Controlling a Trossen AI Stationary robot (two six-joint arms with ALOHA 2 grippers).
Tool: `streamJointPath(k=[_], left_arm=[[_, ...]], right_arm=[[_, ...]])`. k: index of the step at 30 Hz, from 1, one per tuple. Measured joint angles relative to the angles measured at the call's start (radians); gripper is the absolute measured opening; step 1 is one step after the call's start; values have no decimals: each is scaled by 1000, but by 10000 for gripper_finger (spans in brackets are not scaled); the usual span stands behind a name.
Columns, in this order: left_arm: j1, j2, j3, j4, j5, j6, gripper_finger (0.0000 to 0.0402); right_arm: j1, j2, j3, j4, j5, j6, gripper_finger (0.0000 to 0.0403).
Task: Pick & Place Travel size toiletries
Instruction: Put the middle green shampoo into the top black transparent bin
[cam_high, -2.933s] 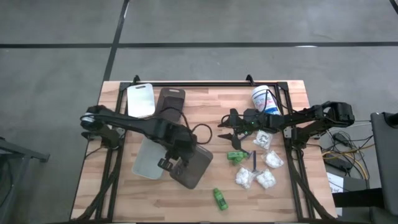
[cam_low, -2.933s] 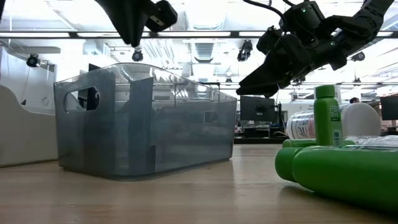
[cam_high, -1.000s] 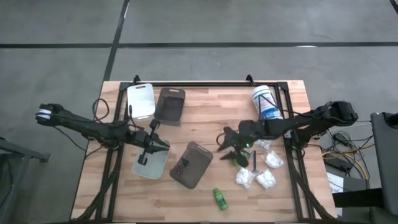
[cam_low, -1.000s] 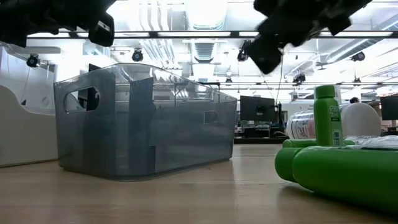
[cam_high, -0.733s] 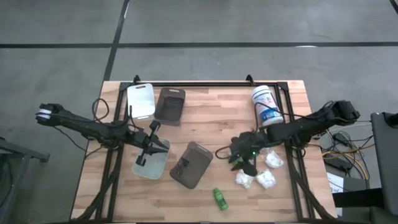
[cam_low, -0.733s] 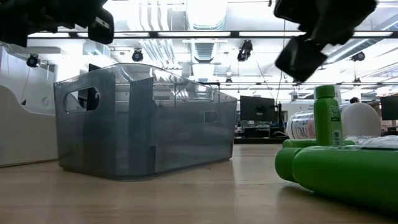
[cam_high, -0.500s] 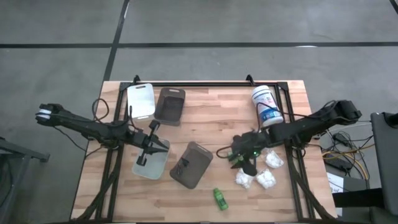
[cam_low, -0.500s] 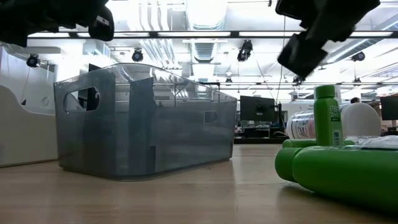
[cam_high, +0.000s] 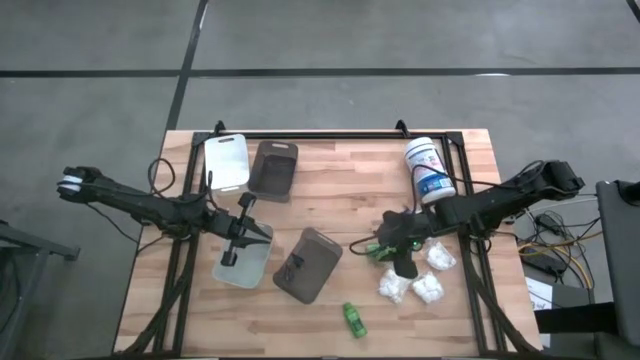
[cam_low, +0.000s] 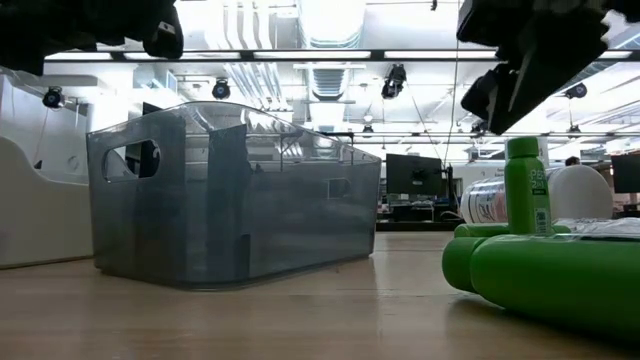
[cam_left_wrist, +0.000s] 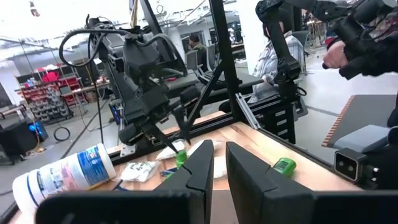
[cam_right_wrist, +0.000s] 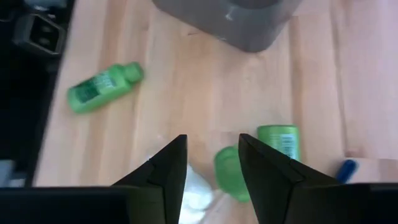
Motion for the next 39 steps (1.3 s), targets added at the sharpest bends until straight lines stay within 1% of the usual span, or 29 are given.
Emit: streamJointPath(k=[2, 5, 8, 13, 16, 20, 25, 28, 31, 39], left_arm=[[0, 0, 0, 0, 0, 13, 48], [0, 0, 0, 0, 0, 11, 48], [0, 0, 0, -3, -1, 9, 48], [0, 0, 0, -4, -2, 9, 48], [0, 0, 0, -4, -3, 8, 48], [0, 0, 0, -4, -4, 8, 48], [0, 0, 0, -3, -4, 7, 48], [0, 0, 0, -3, -4, -7, 48], [0, 0, 0, -4, -4, -36, 48], [0, 0, 0, -7, -4, -42, 48]], right_arm=[[-1, 5, -1, -4, 22, -1, 131], [0, 6, -5, -4, 21, 1, 128], [0, 6, -6, -2, 17, 34, 139], [0, 6, -6, 6, 20, 43, 186], [0, 6, -7, 6, 60, 42, 222], [0, 6, -8, 5, 70, -33, 265], [0, 6, -8, 3, 70, -110, 293], [0, 6, -9, -7, 69, -150, 300], [0, 6, -11, -11, 70, -153, 302], [0, 6, -21, -81, 68, -145, 276]])
